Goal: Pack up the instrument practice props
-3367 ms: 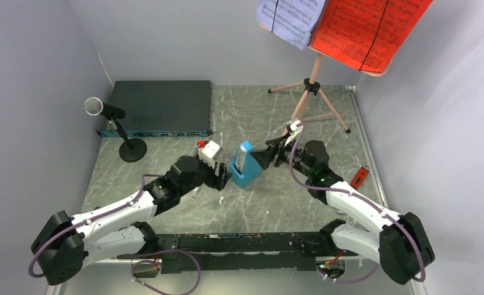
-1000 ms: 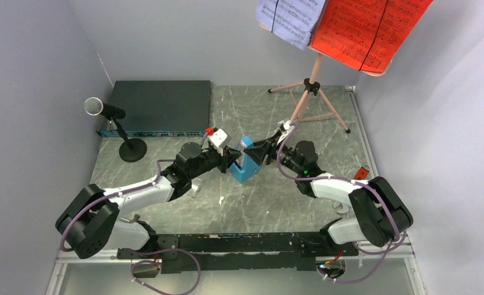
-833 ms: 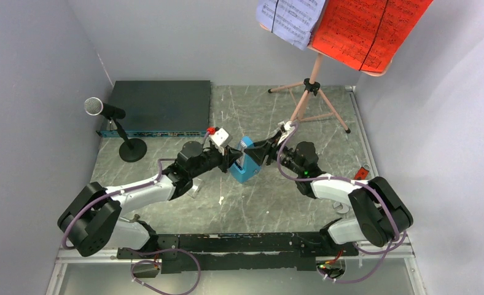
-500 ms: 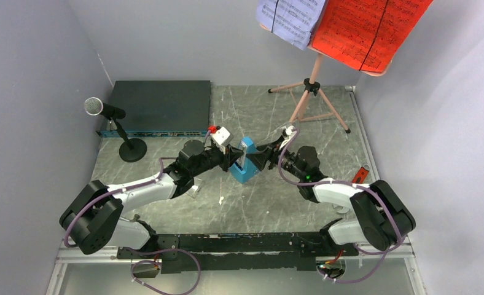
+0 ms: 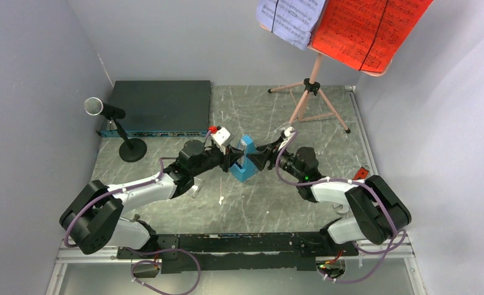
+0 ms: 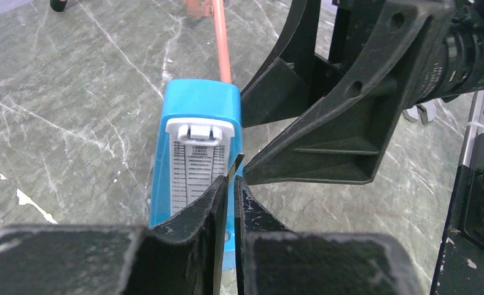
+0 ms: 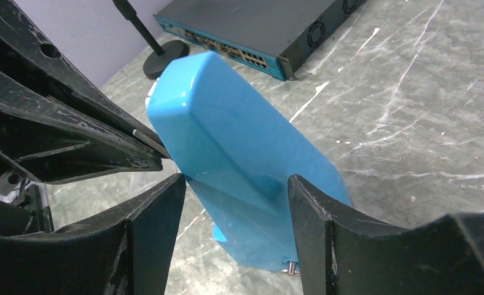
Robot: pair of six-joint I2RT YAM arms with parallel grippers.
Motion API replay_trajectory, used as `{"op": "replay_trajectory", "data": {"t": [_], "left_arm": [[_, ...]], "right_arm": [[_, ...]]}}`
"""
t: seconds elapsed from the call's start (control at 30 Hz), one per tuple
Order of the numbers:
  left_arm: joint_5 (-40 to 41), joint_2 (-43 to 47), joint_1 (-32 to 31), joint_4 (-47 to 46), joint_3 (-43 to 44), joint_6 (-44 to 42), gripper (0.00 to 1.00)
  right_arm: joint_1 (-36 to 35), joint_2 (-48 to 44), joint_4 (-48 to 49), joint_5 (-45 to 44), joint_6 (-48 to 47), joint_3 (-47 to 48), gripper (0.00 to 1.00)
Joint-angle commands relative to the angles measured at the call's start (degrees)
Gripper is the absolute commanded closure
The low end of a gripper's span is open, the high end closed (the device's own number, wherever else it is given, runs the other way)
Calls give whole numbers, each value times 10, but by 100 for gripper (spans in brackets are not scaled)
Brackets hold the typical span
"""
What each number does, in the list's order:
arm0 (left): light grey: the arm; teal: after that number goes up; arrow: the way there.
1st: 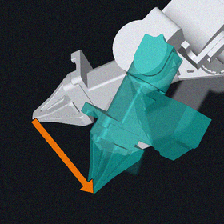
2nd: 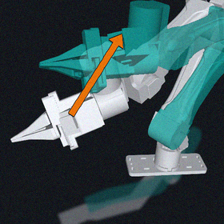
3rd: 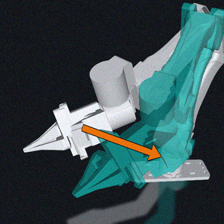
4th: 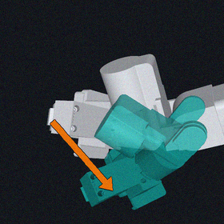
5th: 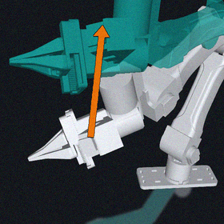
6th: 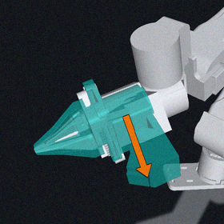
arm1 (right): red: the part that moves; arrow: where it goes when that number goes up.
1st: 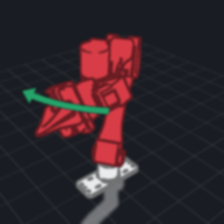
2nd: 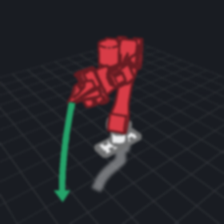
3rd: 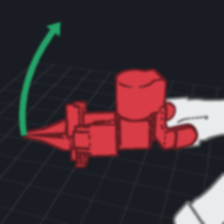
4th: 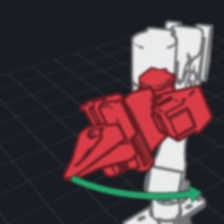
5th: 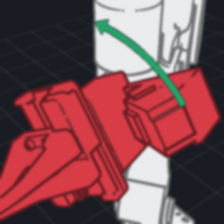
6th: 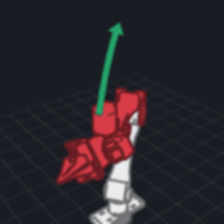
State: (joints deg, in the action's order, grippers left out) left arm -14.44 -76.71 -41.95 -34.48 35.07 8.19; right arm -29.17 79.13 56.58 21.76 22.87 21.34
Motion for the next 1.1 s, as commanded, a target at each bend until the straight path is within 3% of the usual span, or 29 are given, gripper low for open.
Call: {"op": "replay_trajectory", "data": {"t": [0.0,1.07], "left_arm": [[-20,-1,2,-17,25,-6,85],[80,-9,2,9,45,20,83]], "right_arm": [[3,15,40,21,-16,1,36],[3,14,35,32,-24,4,38]]}}
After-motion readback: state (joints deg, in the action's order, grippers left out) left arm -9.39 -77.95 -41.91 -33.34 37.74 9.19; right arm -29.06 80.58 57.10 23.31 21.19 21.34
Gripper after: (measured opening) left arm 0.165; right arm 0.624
